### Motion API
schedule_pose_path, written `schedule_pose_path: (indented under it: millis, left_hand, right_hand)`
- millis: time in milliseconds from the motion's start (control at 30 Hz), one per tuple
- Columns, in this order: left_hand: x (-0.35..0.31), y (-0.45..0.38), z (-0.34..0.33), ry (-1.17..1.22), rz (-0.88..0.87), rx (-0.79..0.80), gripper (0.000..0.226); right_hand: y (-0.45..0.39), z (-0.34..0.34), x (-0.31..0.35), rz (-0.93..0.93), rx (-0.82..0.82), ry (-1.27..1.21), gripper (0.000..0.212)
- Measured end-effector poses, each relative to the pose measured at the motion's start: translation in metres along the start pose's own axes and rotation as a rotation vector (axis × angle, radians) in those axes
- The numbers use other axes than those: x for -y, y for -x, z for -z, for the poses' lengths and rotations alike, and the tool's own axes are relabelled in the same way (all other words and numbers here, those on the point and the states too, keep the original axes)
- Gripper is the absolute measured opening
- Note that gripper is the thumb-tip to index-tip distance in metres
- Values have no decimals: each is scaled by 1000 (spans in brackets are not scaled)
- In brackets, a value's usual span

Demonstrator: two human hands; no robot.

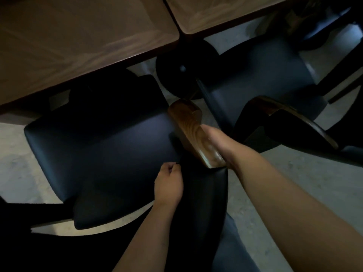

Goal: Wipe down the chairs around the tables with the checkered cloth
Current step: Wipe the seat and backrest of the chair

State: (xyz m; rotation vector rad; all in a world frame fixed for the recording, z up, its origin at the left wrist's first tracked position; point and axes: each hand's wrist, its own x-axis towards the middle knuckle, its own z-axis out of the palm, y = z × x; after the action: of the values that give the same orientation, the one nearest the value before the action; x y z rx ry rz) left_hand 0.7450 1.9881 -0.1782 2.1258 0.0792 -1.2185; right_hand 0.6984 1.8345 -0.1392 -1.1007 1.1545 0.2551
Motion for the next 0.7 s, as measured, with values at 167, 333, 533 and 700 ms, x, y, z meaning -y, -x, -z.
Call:
schedule_pose_path:
  millis: [167, 333, 533, 700]
  left_hand:
    - [1, -2, 0, -43, -16, 21, 26]
    - [-3, 0, 1, -100, -55, 1, 29]
    - [-15, 17, 10, -208, -143, 24, 34]
    - [-22, 51, 19, -356, -214, 51, 39]
  right_hand:
    - [23, -5, -9, 135, -94, -108, 30]
    - [63, -11, -21, 407, -53, -73, 47]
    - [68, -3, -26, 915, -97, 524, 52]
    - [63, 10, -14, 985, 32, 797, 45]
